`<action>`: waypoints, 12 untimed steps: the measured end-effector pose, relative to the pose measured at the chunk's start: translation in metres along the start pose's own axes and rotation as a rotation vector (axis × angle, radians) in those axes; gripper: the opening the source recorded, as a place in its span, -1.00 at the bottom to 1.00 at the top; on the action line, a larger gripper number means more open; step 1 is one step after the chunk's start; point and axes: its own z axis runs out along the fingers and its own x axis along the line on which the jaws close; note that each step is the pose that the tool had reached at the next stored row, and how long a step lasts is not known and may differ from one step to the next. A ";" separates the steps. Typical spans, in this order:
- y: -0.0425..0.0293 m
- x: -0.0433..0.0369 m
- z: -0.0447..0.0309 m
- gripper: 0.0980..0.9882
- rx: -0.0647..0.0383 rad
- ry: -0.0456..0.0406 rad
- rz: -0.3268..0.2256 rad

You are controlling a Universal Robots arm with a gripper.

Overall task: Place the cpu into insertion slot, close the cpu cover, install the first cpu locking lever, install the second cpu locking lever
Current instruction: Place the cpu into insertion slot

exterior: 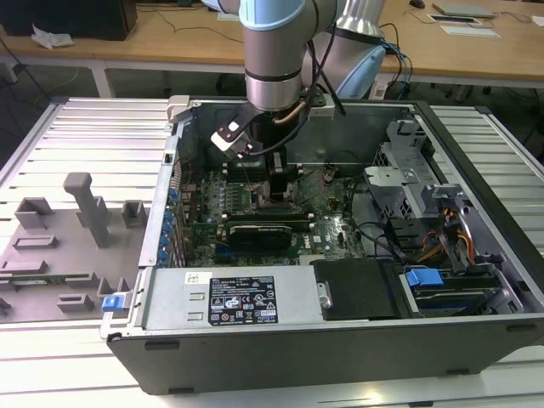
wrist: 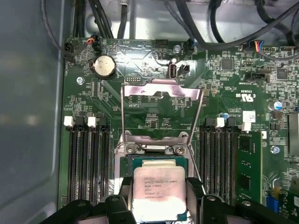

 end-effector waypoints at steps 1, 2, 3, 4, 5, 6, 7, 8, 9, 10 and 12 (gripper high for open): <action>-0.0008 0.0013 0.0011 0.00 0.000 0.0000 0.001; -0.0013 0.0022 0.0024 0.00 0.000 0.0001 0.001; -0.0014 0.0024 0.0033 0.00 0.000 0.0000 0.002; -0.0015 0.0025 0.0048 0.00 0.000 -0.0003 0.005; -0.0018 0.0025 0.0061 0.00 0.000 -0.0005 0.009; -0.0020 0.0026 0.0073 0.00 0.000 -0.0009 0.013; -0.0022 0.0027 0.0083 0.00 0.000 -0.0011 0.016; -0.0024 0.0028 0.0096 0.00 0.001 -0.0014 0.020; -0.0025 0.0028 0.0101 0.00 0.001 -0.0016 0.022; -0.0026 0.0028 0.0105 0.00 0.001 -0.0018 0.024; -0.0028 0.0029 0.0117 0.00 0.001 -0.0021 0.027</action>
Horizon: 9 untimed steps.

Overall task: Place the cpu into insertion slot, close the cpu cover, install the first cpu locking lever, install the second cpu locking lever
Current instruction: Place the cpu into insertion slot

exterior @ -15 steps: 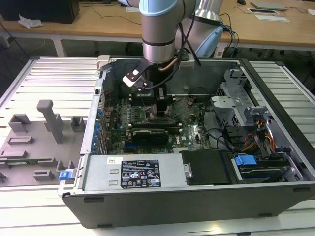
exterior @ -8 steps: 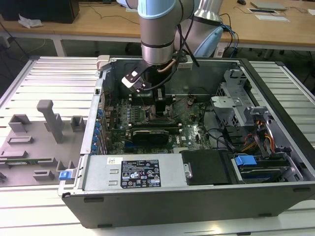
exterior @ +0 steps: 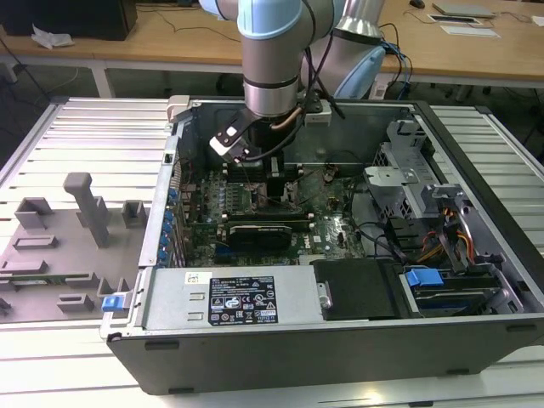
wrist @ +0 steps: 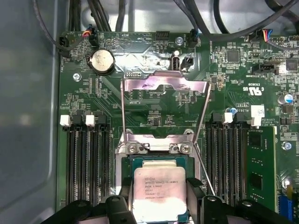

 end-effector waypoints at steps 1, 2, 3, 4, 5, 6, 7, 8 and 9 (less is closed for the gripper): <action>-0.0003 0.0001 0.0013 0.00 0.000 -0.0001 0.002; -0.0006 0.0002 0.0021 0.00 0.000 -0.0002 0.003; -0.0007 0.0004 0.0025 0.00 0.000 -0.0002 0.003; -0.0008 0.0004 0.0026 0.00 0.000 -0.0004 0.002; -0.0008 0.0004 0.0026 0.00 0.000 -0.0005 0.002; -0.0008 0.0005 0.0028 0.00 0.000 -0.0003 0.002; -0.0008 0.0005 0.0028 0.00 0.000 -0.0002 0.002; -0.0008 0.0005 0.0028 0.00 0.000 -0.0002 0.002; -0.0009 0.0005 0.0028 0.00 0.000 -0.0002 0.002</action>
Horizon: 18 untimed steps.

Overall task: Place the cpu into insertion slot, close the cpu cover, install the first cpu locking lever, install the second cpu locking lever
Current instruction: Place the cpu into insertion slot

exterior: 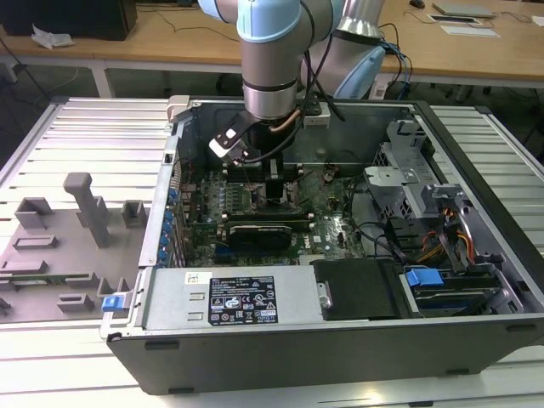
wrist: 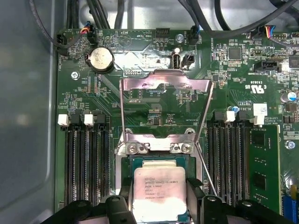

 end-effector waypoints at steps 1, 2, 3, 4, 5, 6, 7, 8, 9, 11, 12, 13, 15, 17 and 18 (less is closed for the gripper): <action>0.0000 0.0000 0.0000 0.00 0.000 0.0000 0.000; 0.0000 0.0000 0.0001 0.00 0.000 0.0001 0.000; 0.0000 0.0000 0.0001 0.02 0.000 0.0000 0.000; 0.0000 0.0000 0.0001 0.16 0.000 0.0000 0.000; -0.0001 0.0001 0.0001 0.16 0.000 0.0000 0.000; -0.0001 0.0001 0.0002 0.16 0.000 0.0000 0.000; -0.0001 0.0001 0.0002 0.16 0.000 0.0000 0.000; -0.0001 0.0001 -0.0001 0.16 0.000 0.0000 0.000; 0.0000 0.0001 -0.0010 0.16 0.000 0.0001 0.000; 0.0005 -0.0002 -0.0078 0.16 0.000 0.0000 0.000; 0.0007 -0.0003 -0.0092 0.16 0.000 0.0000 0.000; 0.0007 -0.0003 -0.0094 0.16 0.000 0.0002 0.000; 0.0007 -0.0002 -0.0094 0.16 0.000 0.0003 0.000; 0.0007 -0.0003 -0.0095 0.16 0.000 0.0001 0.000; 0.0007 -0.0003 -0.0095 0.14 0.000 0.0002 0.000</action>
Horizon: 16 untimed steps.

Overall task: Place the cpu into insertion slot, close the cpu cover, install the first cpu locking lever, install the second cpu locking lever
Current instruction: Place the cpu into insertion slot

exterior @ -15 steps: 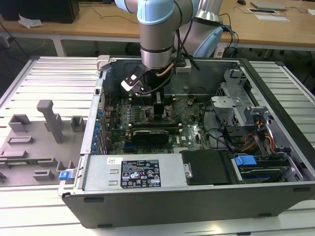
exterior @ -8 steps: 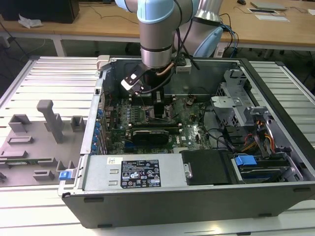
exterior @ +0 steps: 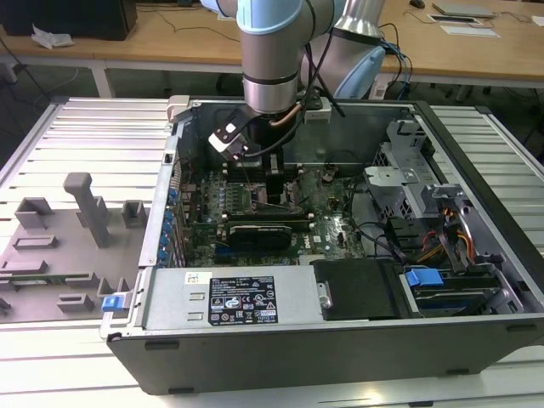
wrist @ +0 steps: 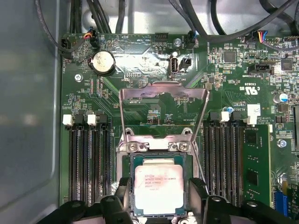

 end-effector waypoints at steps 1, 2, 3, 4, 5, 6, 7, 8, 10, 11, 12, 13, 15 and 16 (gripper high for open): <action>0.0000 0.0000 0.0000 0.14 0.000 -0.0001 0.000; 0.0000 0.0000 -0.0001 -0.01 0.000 -0.0001 0.000; 0.0000 0.0000 -0.0001 -0.16 0.000 -0.0001 0.000; 0.0000 0.0000 -0.0001 -0.30 0.000 -0.0001 0.000; 0.0000 0.0000 -0.0002 -0.43 0.000 -0.0001 0.000; 0.0000 0.0000 -0.0002 -0.83 0.000 -0.0001 0.000; 0.0000 0.0000 -0.0003 -0.97 0.000 -0.0001 0.000; 0.0000 0.0000 -0.0003 -0.98 0.000 -0.0001 0.000; 0.0000 -0.0001 -0.0006 -0.98 0.000 -0.0003 0.000; 0.0001 -0.0002 -0.0025 -0.98 0.000 -0.0005 0.000; 0.0006 -0.0003 -0.0073 -0.98 0.000 -0.0001 0.000; 0.0008 -0.0004 -0.0100 -0.98 0.000 -0.0001 0.000; 0.0015 -0.0007 -0.0182 -0.98 0.000 -0.0001 0.000; 0.0017 -0.0008 -0.0212 -0.98 0.000 0.0000 0.000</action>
